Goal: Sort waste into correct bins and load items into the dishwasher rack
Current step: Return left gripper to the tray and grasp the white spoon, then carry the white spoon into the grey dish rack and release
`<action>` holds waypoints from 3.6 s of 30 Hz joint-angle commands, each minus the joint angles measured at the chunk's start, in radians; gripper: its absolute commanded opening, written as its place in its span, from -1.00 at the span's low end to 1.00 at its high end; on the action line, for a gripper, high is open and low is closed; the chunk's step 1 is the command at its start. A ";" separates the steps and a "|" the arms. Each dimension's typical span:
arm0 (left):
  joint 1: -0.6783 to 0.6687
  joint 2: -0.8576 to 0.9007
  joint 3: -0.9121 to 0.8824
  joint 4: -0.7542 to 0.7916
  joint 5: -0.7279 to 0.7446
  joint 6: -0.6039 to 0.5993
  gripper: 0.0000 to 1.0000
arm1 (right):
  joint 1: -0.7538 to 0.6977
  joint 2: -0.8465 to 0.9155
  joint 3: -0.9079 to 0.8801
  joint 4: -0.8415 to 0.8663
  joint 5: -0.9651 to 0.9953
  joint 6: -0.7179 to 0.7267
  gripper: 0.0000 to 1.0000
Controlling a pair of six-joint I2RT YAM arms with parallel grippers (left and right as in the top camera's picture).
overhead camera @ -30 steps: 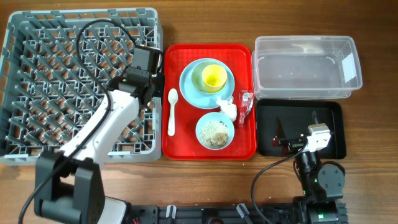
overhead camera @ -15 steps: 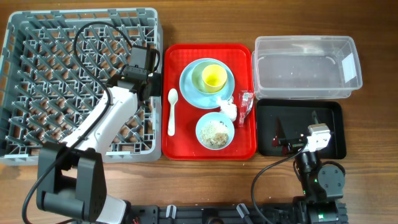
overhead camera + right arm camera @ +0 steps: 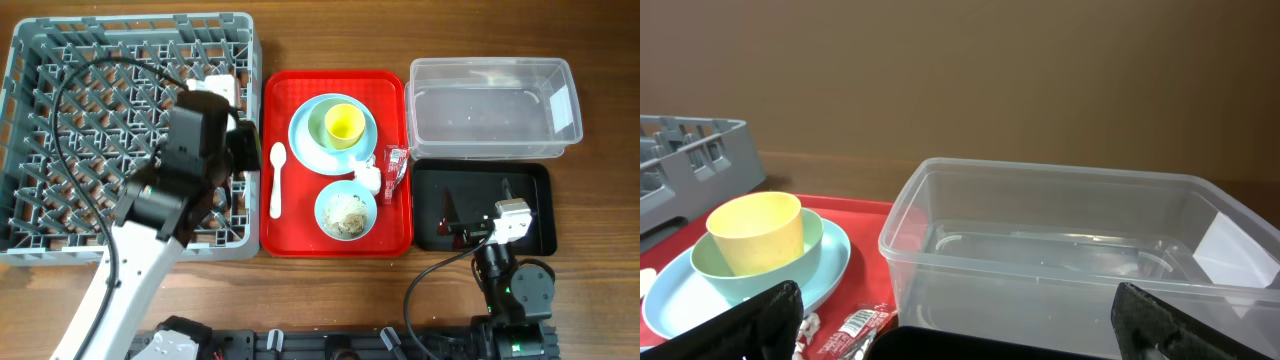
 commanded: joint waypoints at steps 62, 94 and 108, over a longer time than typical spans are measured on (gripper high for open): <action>-0.290 0.729 -0.054 0.146 -0.426 -0.303 -0.53 | 0.005 -0.001 0.001 0.005 -0.001 0.001 0.99; -0.309 0.281 -0.044 0.138 -0.514 -0.192 -0.92 | 0.005 -0.001 0.001 0.005 -0.001 0.001 0.99; -0.092 0.201 -0.047 0.112 -0.576 -0.009 -0.92 | 0.005 -0.001 0.001 0.005 -0.001 0.001 0.99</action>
